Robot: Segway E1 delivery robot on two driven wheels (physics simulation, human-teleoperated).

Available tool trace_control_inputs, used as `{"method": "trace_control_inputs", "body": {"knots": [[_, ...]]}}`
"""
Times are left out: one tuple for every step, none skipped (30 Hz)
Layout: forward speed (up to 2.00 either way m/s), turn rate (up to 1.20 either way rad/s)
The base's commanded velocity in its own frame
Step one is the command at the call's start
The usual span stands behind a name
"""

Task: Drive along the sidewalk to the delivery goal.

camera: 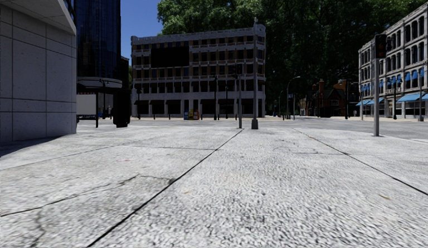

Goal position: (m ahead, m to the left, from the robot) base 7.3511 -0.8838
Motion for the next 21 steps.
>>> {"method": "trace_control_inputs", "body": {"knots": [[2.0,0.0],[2.0,0.0],[2.0,0.0],[2.0,0.0],[2.0,0.0],[2.0,0.0],[2.0,0.0],[2.0,0.0],[2.0,0.0],[2.0,0.0],[2.0,0.0],[2.0,0.0],[2.0,0.0],[2.0,0.0],[2.0,0.0],[2.0,0.0],[2.0,0.0],[2.0,0.0],[2.0,0.0],[2.0,0.0],[2.0,0.0]]}}
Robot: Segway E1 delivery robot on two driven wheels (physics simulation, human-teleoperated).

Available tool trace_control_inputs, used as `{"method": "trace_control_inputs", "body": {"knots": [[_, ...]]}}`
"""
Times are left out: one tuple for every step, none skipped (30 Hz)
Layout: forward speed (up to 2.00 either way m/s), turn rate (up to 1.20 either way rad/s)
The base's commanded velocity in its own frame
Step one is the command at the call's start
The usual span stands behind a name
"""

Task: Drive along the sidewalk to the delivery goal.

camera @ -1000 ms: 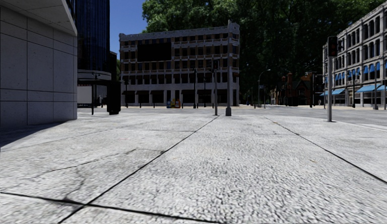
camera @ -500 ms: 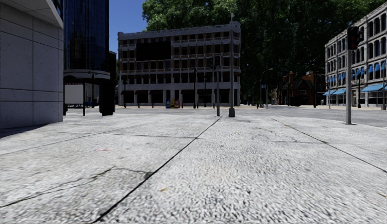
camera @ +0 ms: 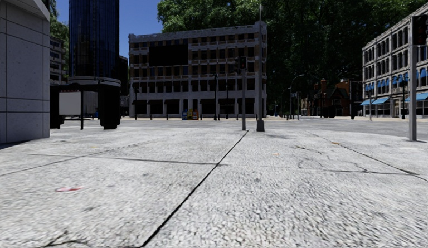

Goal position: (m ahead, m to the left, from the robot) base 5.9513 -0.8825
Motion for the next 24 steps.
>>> {"method": "trace_control_inputs", "body": {"knots": [[2.0,0.0],[2.0,0.0],[2.0,0.0],[2.0,0.0],[2.0,0.0],[2.0,0.0],[2.0,0.0],[2.0,0.0],[2.0,0.0],[2.0,0.0],[2.0,0.0],[2.0,0.0],[2.0,0.0],[2.0,0.0],[2.0,0.0],[2.0,0.0],[2.0,0.0],[2.0,0.0],[2.0,0.0],[2.0,0.0],[2.0,0.0],[2.0,0.0],[2.0,0.0],[2.0,0.0]]}}
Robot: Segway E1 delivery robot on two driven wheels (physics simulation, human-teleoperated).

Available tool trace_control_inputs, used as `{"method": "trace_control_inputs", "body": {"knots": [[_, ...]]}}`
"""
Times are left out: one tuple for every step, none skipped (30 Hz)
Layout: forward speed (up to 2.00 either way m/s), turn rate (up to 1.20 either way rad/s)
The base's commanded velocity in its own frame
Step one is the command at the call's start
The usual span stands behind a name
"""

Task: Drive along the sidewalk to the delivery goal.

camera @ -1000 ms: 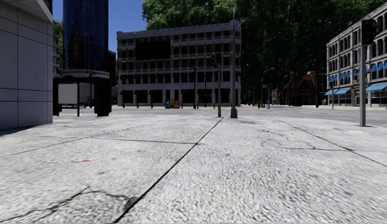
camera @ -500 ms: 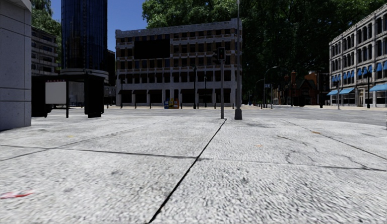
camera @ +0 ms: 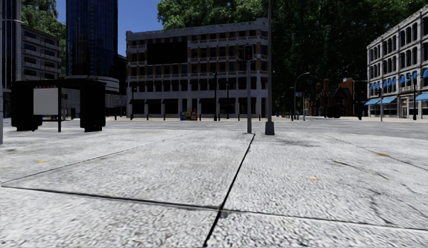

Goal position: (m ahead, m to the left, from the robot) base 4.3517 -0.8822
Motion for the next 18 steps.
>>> {"method": "trace_control_inputs", "body": {"knots": [[2.0,0.0],[2.0,-0.08],[2.0,-0.11],[2.0,-0.14],[2.0,-0.17],[2.0,-0.17],[2.0,-0.22],[2.0,-0.25],[2.0,-0.25],[2.0,-0.26],[2.0,-0.26],[2.0,-0.26],[2.0,-0.26],[2.0,-0.26],[2.0,-0.26],[2.0,-0.26],[2.0,-0.26],[2.0,-0.26]]}}
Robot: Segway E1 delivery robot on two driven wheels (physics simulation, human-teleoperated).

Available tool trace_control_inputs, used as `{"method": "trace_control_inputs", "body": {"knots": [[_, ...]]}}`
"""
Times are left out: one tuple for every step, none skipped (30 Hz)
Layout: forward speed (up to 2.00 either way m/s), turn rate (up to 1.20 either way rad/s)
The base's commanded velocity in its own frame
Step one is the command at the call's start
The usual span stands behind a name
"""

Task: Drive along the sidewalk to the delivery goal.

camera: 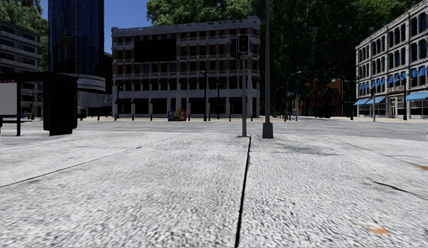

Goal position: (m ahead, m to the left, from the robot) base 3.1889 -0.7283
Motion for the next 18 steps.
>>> {"method": "trace_control_inputs", "body": {"knots": [[2.0,-0.26],[2.0,-0.26],[2.0,-0.26],[2.0,-0.26],[2.0,-0.26],[2.0,-0.26],[2.0,-0.26],[2.0,-0.26],[2.0,-0.26],[2.0,-0.26],[2.0,-0.26],[2.0,-0.26],[2.0,-0.26],[2.0,-0.26],[2.0,-0.26],[2.0,-0.26],[2.0,-0.26],[2.0,-0.26]]}}
